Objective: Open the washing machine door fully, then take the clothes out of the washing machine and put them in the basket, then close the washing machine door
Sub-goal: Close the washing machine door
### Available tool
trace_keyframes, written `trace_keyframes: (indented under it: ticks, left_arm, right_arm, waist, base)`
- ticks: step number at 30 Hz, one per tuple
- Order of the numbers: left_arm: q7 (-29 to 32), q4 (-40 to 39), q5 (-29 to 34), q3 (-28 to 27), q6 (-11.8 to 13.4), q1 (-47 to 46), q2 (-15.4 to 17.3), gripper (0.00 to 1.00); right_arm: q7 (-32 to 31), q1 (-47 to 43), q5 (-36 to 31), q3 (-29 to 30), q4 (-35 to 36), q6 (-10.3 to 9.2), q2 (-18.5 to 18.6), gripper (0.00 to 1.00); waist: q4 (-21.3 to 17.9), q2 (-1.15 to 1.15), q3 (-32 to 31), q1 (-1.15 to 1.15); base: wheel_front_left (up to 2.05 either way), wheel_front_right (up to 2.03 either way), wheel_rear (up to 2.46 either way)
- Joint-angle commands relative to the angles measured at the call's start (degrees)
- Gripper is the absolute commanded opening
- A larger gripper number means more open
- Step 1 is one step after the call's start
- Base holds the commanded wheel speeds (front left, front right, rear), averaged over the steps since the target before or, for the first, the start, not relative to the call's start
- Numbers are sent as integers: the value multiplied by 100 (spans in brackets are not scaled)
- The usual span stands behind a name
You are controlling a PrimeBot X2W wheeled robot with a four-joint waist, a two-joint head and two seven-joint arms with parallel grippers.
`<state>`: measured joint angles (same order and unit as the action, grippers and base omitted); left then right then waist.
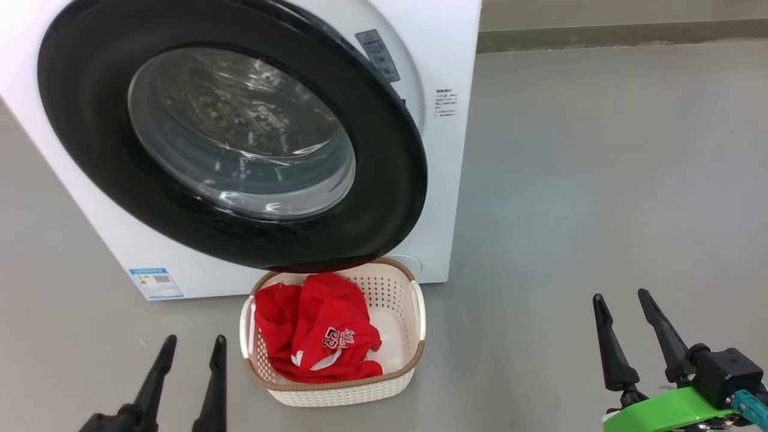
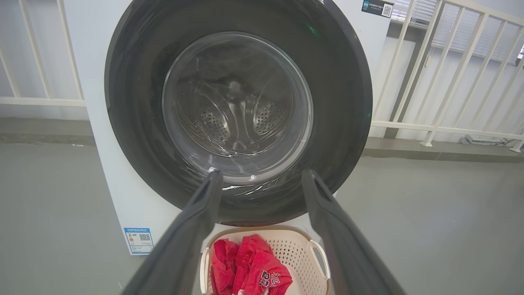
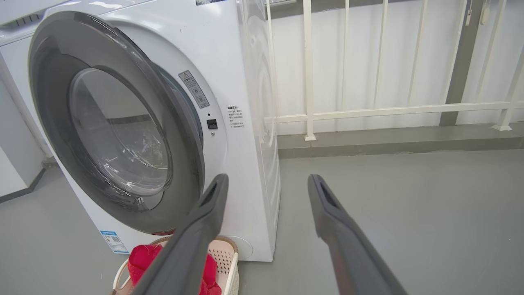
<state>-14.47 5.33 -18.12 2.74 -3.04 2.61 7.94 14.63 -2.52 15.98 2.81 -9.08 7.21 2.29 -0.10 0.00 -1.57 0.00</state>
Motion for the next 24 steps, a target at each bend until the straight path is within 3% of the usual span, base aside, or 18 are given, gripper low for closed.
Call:
trace_keyframes:
  ticks: [1,6,7,8,9,10,24]
  left_arm:
    - [-52,-113,56,-181,-27,-182,28,100]
    - [-52,-161,115,-92,-64,-233,6,100]
    - [-52,-173,120,-70,-69,-238,0,100]
    - [-52,-191,117,-45,-76,-245,-10,100]
    - [-52,-212,113,-19,-83,-254,-19,100]
    - [-52,-231,113,11,-89,-261,-27,100]
    - [35,-618,119,377,-142,-680,-118,100]
  right_arm:
    - [37,57,-84,-89,113,28,59,100]
    - [37,198,-108,7,8,28,59,100]
    - [37,249,-123,11,-35,28,59,60]
    - [37,311,-144,1,-90,28,59,40]
    - [37,381,-171,-15,-155,28,59,10]
    - [37,461,-203,-31,-232,28,59,0]
    - [-26,2195,-815,-442,-1225,28,59,0]
  waist:
    - [62,0,15,0]
    - [223,0,63,0]
    - [259,0,77,0]
    - [296,0,93,0]
    - [332,0,110,0]
    - [369,0,129,0]
    - [984,0,929,0]
  base:
    - [0,0,0]
    - [0,0,0]
    - [0,0,0]
    - [0,0,0]
    - [0,0,0]
    - [0,0,0]
    - [0,0,0]
